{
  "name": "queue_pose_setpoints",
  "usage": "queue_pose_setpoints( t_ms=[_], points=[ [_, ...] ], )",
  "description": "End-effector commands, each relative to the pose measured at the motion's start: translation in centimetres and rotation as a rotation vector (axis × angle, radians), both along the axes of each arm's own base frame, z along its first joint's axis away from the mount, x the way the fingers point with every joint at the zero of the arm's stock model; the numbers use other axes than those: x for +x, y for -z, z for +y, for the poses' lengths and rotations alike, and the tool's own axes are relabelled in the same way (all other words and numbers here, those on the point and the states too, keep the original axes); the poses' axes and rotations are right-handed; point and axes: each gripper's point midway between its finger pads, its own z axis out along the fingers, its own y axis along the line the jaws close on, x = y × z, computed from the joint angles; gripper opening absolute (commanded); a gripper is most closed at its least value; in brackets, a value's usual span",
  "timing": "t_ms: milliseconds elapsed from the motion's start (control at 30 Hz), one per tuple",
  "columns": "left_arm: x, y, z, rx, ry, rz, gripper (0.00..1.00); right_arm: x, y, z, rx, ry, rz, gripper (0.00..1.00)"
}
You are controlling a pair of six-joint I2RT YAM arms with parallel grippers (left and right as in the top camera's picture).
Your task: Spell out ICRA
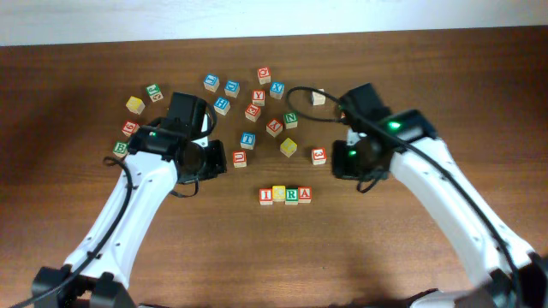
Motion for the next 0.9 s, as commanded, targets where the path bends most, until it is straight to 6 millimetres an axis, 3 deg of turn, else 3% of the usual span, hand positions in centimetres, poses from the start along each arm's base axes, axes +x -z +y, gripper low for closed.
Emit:
queue_pose_setpoints(
  t_ms=[0,33,67,100,133,267,867],
  points=[
    [0.3,-1.2,0.3,0.011,0.000,-0.040,0.18,0.5,-3.3,-4.0,0.000,0.096,-0.095,0.45],
    [0.3,-1.2,0.3,0.011,0.000,-0.040,0.68,0.3,-3.8,-5.7,-0.002,0.148,-0.097,0.66],
    [0.3,-1.2,0.3,0.011,0.000,-0.040,0.80,0.0,-3.9,-7.4,-0.007,0.203,-0.086,0.86],
    [0.3,-1.2,0.3,0.010,0.000,-0.041,0.89,-0.2,-3.9,-8.5,-0.011,0.239,-0.073,0.98],
    [0.4,-1.2,0.3,0.010,0.000,-0.043,0.98,-0.7,-3.7,-9.8,-0.017,0.282,-0.048,0.99],
    [0.9,-1.4,0.2,0.004,0.000,-0.065,0.99,-1.0,-3.6,-12.1,-0.022,0.361,-0.027,0.98],
    [-0.2,-1.0,0.5,0.016,0.001,-0.018,0.99,-1.0,-3.6,-12.1,-0.022,0.361,-0.027,0.98]
  ],
)
